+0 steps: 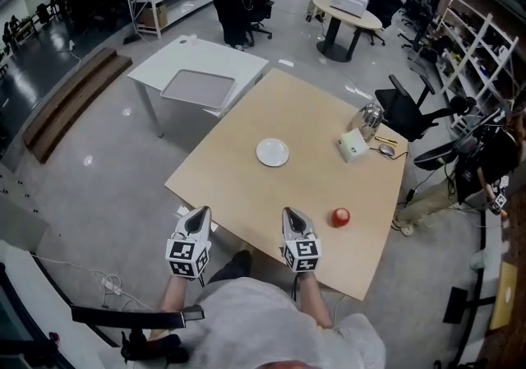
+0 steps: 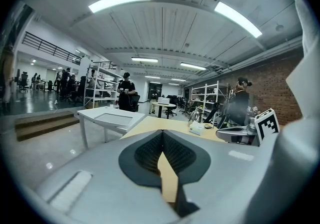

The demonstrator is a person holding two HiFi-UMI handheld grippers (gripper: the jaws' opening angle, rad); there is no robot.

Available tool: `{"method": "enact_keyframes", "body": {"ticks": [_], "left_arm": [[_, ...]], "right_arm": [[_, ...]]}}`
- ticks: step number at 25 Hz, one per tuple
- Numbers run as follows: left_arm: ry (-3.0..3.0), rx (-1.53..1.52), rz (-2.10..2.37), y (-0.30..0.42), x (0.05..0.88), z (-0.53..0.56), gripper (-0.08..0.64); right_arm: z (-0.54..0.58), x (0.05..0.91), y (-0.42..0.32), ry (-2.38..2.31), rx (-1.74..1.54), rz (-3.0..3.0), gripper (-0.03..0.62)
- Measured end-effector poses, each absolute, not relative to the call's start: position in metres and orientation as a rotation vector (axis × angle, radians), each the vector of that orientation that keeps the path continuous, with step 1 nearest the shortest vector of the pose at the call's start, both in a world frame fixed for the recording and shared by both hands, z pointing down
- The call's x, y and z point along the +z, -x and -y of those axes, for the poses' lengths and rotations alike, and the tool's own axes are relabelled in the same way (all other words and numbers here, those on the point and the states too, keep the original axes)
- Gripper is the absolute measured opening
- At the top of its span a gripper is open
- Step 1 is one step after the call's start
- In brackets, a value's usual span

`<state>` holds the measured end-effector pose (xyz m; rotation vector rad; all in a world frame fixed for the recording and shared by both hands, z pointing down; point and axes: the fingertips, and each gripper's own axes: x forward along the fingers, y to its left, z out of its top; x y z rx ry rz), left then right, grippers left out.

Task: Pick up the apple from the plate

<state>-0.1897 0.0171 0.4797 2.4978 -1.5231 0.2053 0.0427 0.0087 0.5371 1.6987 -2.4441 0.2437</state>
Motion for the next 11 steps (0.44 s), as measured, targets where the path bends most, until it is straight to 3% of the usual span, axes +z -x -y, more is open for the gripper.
{"method": "enact_keyframes", "body": {"ticks": [11], "left_arm": [[-2.51, 0.198, 1.53, 0.1904, 0.4759, -0.0173, 0.02]], "right_arm": [[-0.0076, 0.5345, -0.041, -1.705, 0.235, 2.455, 0.006]]}}
